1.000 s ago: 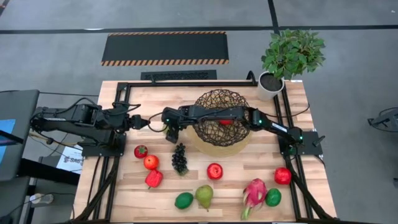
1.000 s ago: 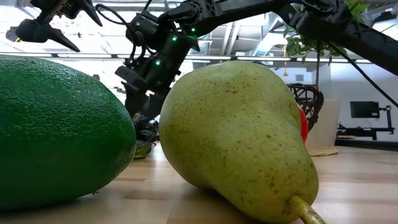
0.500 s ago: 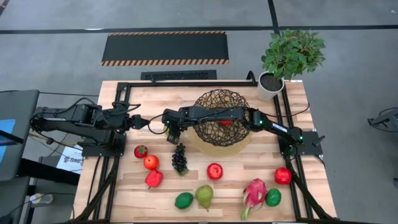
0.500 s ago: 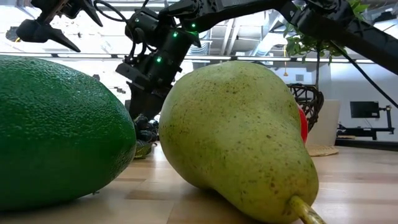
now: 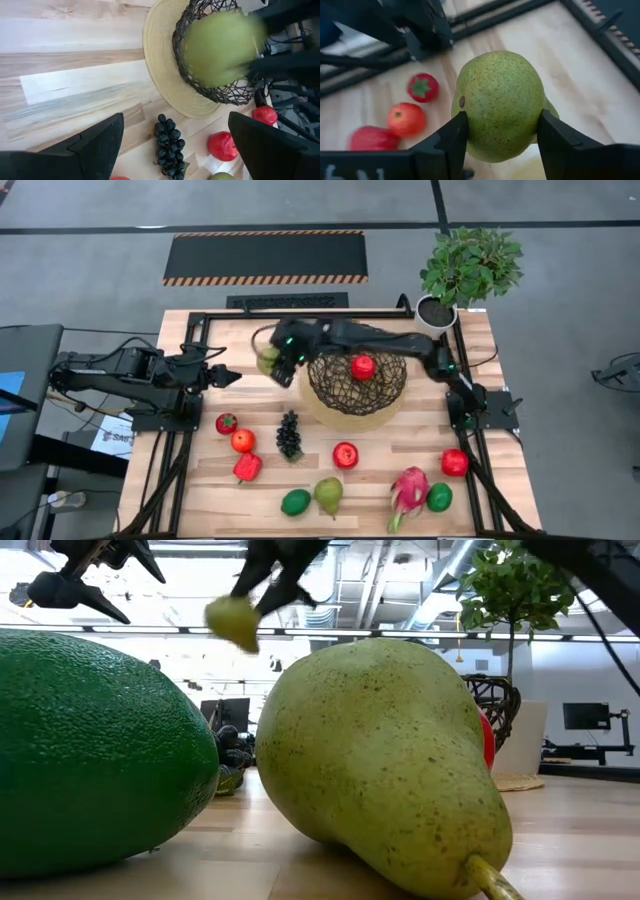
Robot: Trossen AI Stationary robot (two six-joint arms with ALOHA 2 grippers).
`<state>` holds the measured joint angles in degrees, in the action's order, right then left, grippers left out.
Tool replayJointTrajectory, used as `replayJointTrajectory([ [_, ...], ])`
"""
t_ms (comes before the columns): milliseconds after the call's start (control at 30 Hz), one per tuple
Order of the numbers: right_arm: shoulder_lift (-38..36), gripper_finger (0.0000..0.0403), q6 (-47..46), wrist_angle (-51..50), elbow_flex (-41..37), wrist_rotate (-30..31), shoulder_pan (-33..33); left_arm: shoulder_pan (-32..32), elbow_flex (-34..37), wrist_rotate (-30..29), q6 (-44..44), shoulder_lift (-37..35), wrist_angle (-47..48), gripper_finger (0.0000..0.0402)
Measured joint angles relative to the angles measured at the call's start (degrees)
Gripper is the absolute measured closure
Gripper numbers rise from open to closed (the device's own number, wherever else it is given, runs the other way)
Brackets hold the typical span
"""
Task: Build produce basket
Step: Put the green pear into the black basket
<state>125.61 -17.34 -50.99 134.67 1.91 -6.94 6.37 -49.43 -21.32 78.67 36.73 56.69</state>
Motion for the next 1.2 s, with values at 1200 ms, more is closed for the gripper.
replayJointTrajectory([
  [1200,-12.6,0.0183,-5.7,-15.2,-31.4,7.0,-4.8,0.0,0.0,-0.5,-0.9,0.0,0.0,0.0057],
])
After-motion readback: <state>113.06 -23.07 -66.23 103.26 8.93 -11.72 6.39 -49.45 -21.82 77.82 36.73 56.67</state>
